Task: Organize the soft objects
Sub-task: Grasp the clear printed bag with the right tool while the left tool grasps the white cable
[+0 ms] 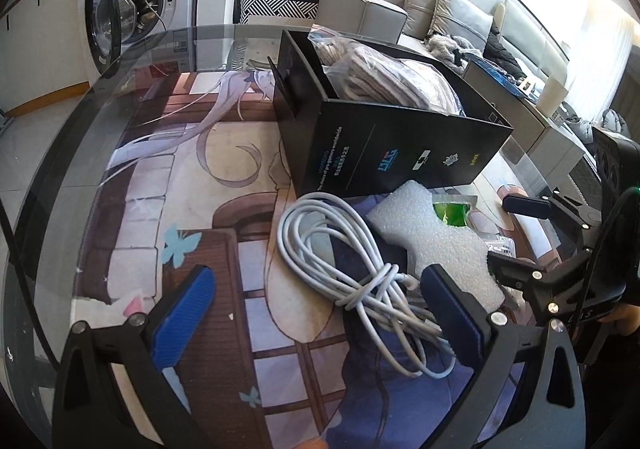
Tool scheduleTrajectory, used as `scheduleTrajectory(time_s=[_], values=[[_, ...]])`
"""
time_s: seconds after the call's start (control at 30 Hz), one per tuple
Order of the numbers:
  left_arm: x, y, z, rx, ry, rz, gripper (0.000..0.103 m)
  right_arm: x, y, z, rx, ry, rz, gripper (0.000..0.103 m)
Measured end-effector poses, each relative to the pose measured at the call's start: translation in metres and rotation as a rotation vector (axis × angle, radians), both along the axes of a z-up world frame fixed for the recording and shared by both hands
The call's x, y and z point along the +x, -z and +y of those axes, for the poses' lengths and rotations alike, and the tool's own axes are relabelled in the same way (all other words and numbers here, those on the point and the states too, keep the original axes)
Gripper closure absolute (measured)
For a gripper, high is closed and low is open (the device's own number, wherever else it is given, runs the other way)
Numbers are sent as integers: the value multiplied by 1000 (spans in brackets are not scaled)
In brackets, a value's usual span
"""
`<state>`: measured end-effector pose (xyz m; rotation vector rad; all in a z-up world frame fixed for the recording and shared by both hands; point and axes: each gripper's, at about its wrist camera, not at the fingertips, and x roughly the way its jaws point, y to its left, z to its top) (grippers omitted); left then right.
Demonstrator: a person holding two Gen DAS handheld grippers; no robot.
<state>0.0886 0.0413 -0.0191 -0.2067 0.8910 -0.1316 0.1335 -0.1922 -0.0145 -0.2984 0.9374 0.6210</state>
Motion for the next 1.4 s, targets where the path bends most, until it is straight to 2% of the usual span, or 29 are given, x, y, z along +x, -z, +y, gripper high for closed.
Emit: scheduleTrajectory(time_s=[0.17,0.4,0.57,0.77,0.83,0.9,0.97,1.1,1.23,1.4], values=[[0,1,1,0,4,1,0,-1,-4,-5,-20,-28,-18,0],[0,1,0,0,6,1,0,-11,-17,-22,19,-119,-22,0],[0,1,1,1,5,1,0,-26,-11,-7,2,-196,-7,0],[0,1,0,1,6,0,0,-34,0,9,-21,-207,-10,2],[0,1,0,0,6,1,0,-32,2,11,-23,-209,-14,7],[0,1,0,1,6,1,0,-32,1,11,-25,-212,-35,20],[0,1,0,1,6,1,0,-33,-2,10,-19,-221,-41,40],[0,1,0,1,5,1,0,-34,-3,9,-22,-240,-32,42],[0,1,0,1,5,1,0,-36,-7,2,-25,-234,-40,50],[0,1,0,1,7,2,0,-40,-15,-15,-40,-240,-65,52]])
